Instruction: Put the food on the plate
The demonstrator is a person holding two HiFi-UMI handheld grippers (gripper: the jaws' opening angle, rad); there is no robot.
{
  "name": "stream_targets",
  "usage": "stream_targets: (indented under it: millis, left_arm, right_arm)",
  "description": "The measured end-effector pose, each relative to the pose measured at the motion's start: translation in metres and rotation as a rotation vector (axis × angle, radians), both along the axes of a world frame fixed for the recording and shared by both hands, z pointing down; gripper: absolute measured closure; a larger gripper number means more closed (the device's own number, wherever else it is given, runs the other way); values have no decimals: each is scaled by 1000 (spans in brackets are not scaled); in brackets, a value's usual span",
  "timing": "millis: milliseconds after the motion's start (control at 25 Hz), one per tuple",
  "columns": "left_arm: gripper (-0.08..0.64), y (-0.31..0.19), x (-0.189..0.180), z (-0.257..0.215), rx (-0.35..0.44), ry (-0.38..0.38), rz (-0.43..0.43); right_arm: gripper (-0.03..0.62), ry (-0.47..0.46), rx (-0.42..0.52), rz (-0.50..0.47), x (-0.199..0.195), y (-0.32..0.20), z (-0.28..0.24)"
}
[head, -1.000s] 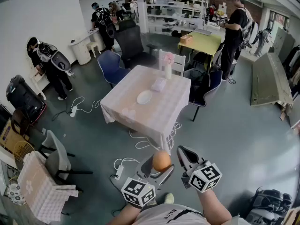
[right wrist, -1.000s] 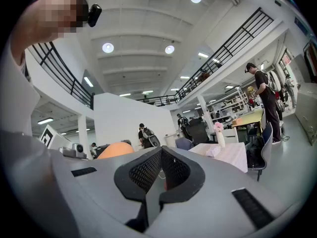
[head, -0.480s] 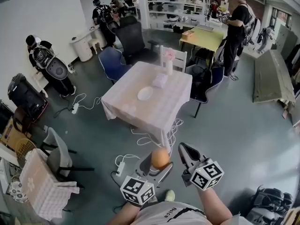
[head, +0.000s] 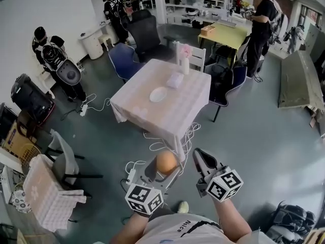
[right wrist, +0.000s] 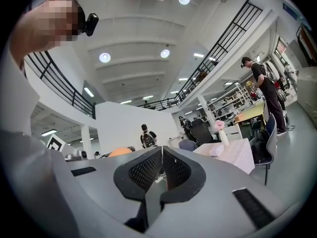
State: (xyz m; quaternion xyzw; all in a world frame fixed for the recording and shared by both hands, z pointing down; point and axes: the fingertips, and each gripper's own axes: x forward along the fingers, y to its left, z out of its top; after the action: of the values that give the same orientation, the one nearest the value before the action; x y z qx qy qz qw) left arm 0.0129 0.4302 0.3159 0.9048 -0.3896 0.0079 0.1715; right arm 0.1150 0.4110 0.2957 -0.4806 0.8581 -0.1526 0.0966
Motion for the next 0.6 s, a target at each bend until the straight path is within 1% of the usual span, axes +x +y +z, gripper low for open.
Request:
stream_targets:
  millis: [160,320,600]
  left_arm:
    - [195,-14,1,2,-3,-17,-11]
    - [195,-37,4,2,1,-24,-13]
    - [195,-103,-1,12,-6,-22,-2]
  right_arm:
    - [575,1,-4,-11,0,-12,2]
    - [575,6,-16,-21,0,-36,5]
    - [575,12,-22,-20,-9,-97,13]
